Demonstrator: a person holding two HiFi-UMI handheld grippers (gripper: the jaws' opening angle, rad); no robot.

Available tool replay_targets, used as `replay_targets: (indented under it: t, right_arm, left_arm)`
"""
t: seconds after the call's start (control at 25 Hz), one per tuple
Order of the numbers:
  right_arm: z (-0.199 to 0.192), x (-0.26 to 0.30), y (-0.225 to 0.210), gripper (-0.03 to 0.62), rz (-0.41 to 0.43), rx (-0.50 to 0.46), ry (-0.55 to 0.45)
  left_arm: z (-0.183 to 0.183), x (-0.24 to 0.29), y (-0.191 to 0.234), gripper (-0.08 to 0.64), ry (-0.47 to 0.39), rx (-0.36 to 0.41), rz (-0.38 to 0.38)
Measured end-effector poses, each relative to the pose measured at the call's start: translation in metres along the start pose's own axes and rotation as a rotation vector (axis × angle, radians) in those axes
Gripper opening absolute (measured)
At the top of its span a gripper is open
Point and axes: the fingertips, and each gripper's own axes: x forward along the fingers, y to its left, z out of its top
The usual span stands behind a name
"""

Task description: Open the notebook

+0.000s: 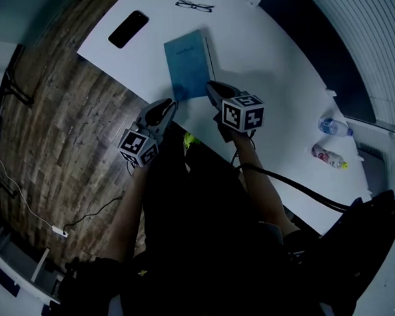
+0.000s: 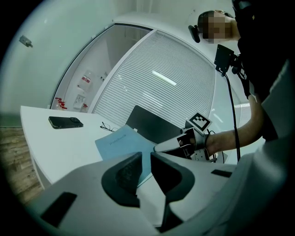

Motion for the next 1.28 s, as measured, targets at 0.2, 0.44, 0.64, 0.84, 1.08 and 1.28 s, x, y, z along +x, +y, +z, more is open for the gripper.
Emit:
replay_targets:
  t: [0.2,0.44,0.64,0.84,1.08,1.28]
  right_arm:
    - [0.006,-0.001,0.017,0.034,0.041,-0.036,0.002]
    - [0.009,0.0,0.036,0.034,0.069,-0.11,0.009]
    - [0.012,0.002,0.051,0.034,0.1,-0.129,0.011]
    - [0.013,0.006,0.068,0.034,0.135,-0.16,0.022]
    - [0.012,0.012,0.085,0.034,0.162,-0.187,0.029]
    - [0.012,0.016,0.095,0.034,0.183,-0.203,0.041]
  left_arm:
    - [0.003,-0.003,0.004,0.057,-0.002,0.012,0.011]
    - [0.008,-0.006,0.003,0.058,-0.01,0.011,0.02]
    - [0.01,-0.008,0.003,0.057,-0.011,0.013,0.023]
    - [0.015,-0.011,0.004,0.057,-0.025,0.011,0.031]
    - [0.017,-0.019,0.007,0.057,-0.039,0.007,0.046]
    - [0.018,-0.029,0.01,0.057,-0.05,0.005,0.064]
